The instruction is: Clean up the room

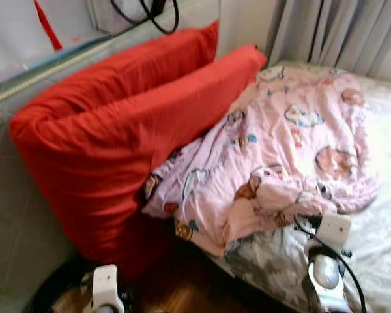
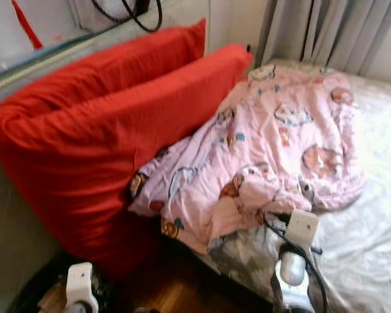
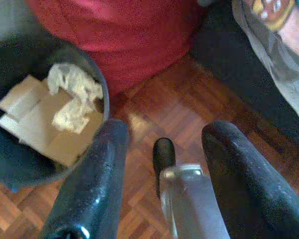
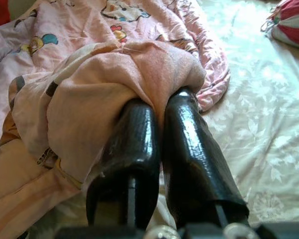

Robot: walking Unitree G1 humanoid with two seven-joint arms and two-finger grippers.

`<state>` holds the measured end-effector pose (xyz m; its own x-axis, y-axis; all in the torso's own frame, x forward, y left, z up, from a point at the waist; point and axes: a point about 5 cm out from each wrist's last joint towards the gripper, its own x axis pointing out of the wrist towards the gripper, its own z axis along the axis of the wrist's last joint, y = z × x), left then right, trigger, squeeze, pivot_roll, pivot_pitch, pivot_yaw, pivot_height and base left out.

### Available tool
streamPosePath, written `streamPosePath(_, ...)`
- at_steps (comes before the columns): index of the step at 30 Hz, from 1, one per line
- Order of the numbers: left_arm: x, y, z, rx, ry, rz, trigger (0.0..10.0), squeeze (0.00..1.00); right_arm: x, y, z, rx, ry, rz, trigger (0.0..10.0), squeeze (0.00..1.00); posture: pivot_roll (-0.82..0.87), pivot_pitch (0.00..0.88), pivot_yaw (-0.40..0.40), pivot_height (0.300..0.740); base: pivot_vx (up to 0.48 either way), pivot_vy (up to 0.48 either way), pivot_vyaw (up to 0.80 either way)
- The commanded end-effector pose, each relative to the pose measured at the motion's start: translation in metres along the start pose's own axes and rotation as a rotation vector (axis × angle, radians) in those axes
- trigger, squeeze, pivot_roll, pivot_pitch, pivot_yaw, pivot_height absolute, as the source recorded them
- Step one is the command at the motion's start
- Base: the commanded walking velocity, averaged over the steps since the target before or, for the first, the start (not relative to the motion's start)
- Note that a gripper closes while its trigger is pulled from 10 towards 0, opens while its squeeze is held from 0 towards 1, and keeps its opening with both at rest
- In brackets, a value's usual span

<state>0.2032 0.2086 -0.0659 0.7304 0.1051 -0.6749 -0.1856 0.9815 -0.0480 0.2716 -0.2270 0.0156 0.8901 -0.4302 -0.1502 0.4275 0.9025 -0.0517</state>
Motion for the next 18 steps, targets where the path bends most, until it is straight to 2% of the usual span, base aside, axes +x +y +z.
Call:
streamPosePath(1,-0.002,0.004,-0.007,0.015,0.029,0.008,10.0,0.00,0.000,0.000,0.002,0.003,-0.013,-0.005,10.0,0.00,0.12,0.067,0.013,0.740,-0.262,0.000,0.00)
streamPosePath(10,-0.002,0.005,-0.008,0.017,0.035,0.009,10.0,0.00,0.001,-0.006,0.002,-0.004,-0.017,-0.035,10.0,0.00,0.12,0.067,0.014,0.740,-0.259,0.000,0.00)
streamPosePath(13,-0.003,0.005,-0.008,0.019,0.038,0.008,10.0,0.00,0.003,-0.012,0.005,-0.008,-0.033,-0.063,10.0,0.00,0.11,0.064,0.015,0.740,-0.261,0.000,0.00)
streamPosePath(18,-0.003,0.005,-0.009,0.021,0.040,0.008,10.0,0.00,0.005,-0.014,0.011,-0.010,-0.063,-0.067,10.0,0.00,0.11,0.057,0.016,0.740,-0.259,0.000,0.00)
